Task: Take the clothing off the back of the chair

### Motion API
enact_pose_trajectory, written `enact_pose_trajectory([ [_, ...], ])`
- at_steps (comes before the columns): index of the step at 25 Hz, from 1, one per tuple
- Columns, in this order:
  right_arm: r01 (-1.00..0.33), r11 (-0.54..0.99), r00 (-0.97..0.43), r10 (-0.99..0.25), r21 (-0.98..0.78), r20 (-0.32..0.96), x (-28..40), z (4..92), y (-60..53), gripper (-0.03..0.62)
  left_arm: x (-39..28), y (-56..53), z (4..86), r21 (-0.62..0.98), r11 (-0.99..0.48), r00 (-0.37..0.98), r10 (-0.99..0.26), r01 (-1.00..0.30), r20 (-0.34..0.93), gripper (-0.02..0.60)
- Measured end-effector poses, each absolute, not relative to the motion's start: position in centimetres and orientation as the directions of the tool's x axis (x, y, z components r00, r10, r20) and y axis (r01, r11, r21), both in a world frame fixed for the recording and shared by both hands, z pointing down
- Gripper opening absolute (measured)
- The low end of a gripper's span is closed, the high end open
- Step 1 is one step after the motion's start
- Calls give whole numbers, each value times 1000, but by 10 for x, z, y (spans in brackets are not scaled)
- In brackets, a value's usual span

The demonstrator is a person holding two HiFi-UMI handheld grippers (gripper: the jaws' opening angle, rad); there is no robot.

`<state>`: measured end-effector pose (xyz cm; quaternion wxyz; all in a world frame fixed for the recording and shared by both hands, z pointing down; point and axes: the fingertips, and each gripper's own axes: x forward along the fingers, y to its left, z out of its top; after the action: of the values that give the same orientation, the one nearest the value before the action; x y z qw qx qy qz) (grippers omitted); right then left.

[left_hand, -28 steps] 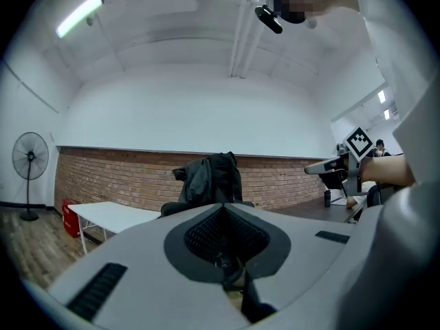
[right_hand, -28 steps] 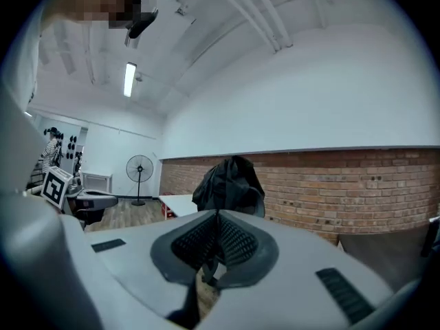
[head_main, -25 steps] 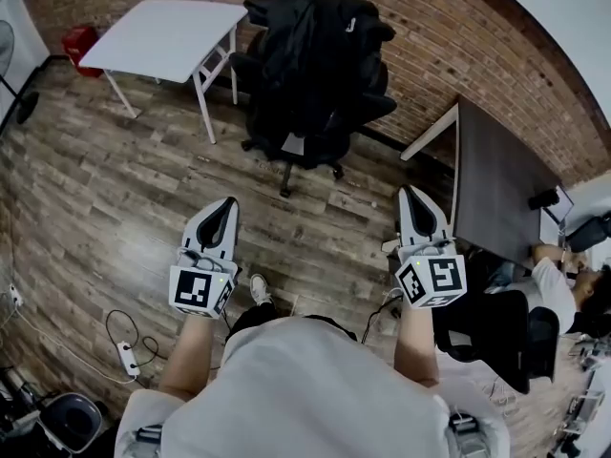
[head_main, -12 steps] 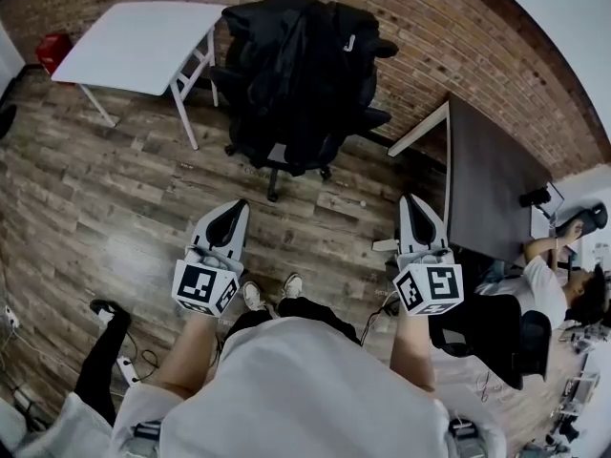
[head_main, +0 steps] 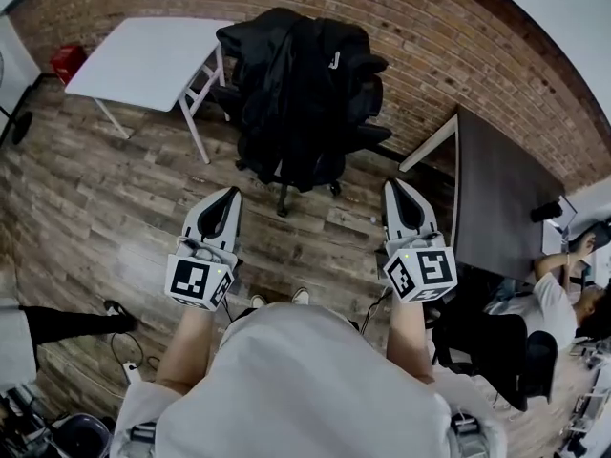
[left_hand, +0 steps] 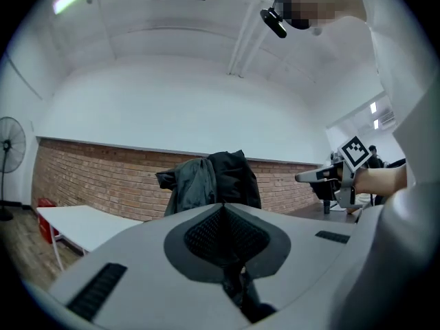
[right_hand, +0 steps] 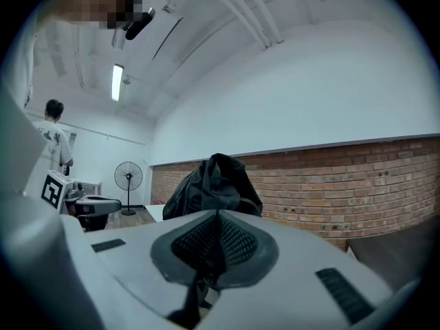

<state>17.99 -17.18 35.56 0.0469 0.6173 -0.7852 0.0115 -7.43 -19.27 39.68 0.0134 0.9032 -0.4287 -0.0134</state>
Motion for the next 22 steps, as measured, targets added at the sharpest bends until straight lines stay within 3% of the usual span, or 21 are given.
enact_pose_trajectory([
  [22, -933, 351, -348, -936, 83, 45, 133, 340, -208, 21, -106, -179, 418, 35, -572, 573, -816, -820, 75, 21],
])
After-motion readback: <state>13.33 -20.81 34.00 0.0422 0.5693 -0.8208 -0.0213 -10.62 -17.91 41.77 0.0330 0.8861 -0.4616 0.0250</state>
